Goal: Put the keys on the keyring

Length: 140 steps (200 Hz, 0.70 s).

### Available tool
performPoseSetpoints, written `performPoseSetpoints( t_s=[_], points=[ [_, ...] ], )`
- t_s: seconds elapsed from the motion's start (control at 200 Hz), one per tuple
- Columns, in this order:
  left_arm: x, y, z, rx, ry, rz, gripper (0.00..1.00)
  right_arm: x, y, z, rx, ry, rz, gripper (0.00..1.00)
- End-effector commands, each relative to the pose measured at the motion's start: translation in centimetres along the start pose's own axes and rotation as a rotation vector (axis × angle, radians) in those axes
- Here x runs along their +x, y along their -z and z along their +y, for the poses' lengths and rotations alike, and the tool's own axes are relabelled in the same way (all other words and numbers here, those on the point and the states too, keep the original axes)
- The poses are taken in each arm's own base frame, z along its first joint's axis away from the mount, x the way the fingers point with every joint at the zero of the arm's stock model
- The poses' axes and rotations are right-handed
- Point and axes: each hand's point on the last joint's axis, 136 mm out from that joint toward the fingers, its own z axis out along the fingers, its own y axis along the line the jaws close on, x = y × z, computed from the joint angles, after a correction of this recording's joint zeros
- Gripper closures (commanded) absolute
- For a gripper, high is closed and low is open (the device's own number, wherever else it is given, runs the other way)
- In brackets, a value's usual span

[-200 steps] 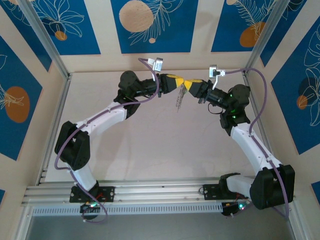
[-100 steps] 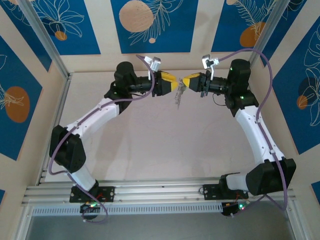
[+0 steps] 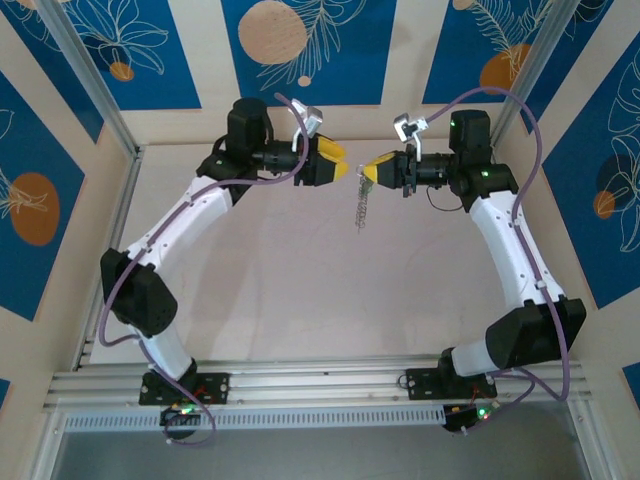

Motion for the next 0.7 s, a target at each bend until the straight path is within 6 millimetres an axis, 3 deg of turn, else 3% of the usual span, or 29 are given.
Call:
performPoseSetpoints(
  t_s=[0.0,0.47,0.695],
  points=[
    [1.0,0.0,-0.3,0.054,0.014,0.049,0.48,-0.2,0.0,0.9,-0.054,0.005,0.007,1.0],
    [1.8,-1.6,-0.5,0.11,0.039,0.073,0.51,0.2,-0.9,1.1,-0.083,0.002,0.022,1.0],
    [1.9,-2.3,-0.5,0.119,0.046,0.079,0.58,0.4,-1.3,1.0,-0.093,-0.002,0.029,1.0]
  ],
)
